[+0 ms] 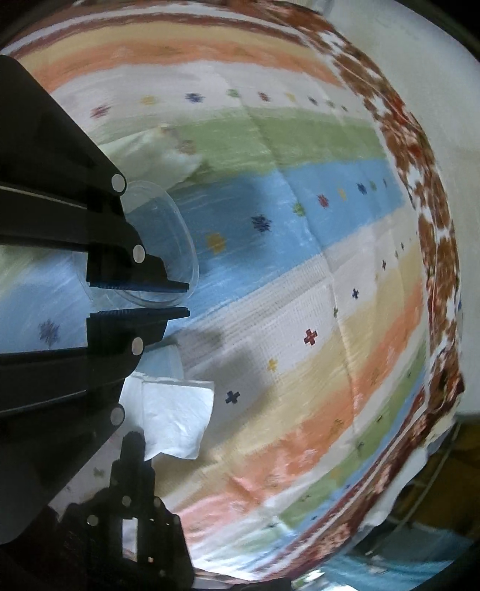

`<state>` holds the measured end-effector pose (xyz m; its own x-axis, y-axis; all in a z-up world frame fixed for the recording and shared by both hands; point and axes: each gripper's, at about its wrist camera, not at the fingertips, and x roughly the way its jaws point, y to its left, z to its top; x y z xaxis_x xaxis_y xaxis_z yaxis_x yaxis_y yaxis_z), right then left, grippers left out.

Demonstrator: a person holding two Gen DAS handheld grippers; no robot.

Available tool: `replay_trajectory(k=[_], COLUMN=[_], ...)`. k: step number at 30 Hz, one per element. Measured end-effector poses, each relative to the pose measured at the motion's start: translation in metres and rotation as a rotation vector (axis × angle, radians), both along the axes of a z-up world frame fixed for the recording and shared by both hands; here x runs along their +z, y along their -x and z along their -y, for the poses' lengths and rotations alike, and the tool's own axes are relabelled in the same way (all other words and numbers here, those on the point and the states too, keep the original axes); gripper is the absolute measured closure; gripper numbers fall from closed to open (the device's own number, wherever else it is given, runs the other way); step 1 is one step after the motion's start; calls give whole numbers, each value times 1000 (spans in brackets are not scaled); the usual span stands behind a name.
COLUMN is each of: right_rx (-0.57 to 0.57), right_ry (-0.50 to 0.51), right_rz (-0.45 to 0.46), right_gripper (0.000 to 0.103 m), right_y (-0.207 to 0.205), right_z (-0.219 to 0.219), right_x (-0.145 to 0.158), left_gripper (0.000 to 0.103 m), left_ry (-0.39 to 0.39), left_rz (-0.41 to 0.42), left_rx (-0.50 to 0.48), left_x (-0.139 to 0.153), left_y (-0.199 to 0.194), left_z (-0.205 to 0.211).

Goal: Collect trash
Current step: 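Lift the tissue and clear container off the bed with both tools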

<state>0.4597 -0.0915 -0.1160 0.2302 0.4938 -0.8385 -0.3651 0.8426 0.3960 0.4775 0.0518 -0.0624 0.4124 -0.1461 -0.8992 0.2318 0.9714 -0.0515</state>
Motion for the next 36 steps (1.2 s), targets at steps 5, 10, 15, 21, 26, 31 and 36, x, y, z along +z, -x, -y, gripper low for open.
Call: replay_trajectory(k=[5, 10, 15, 21, 26, 31, 36], right_rx=[14, 40, 69, 87, 110, 129, 138], right_ry=[-80, -59, -33, -1, 40, 65, 78], right_rz=[-12, 28, 53, 106, 154, 195, 227], right_gripper=[101, 101, 101, 101, 101, 101, 101], right_y=[16, 37, 56, 76, 93, 114, 136], right_z=[1, -5, -8, -8, -8, -6, -2], right_x=[17, 32, 41, 56, 66, 79, 90], left_gripper=[96, 96, 96, 96, 96, 96, 96], left_ry=[-1, 57, 86, 131, 130, 130, 147], left_rz=[17, 19, 44, 60, 61, 61, 79], left_rx=[72, 138, 178, 248, 255, 201, 209], left_x=[7, 16, 27, 27, 32, 43, 56], left_y=[30, 62, 90, 121, 142, 162, 180], left_z=[3, -1, -6, -16, -13, 3, 11])
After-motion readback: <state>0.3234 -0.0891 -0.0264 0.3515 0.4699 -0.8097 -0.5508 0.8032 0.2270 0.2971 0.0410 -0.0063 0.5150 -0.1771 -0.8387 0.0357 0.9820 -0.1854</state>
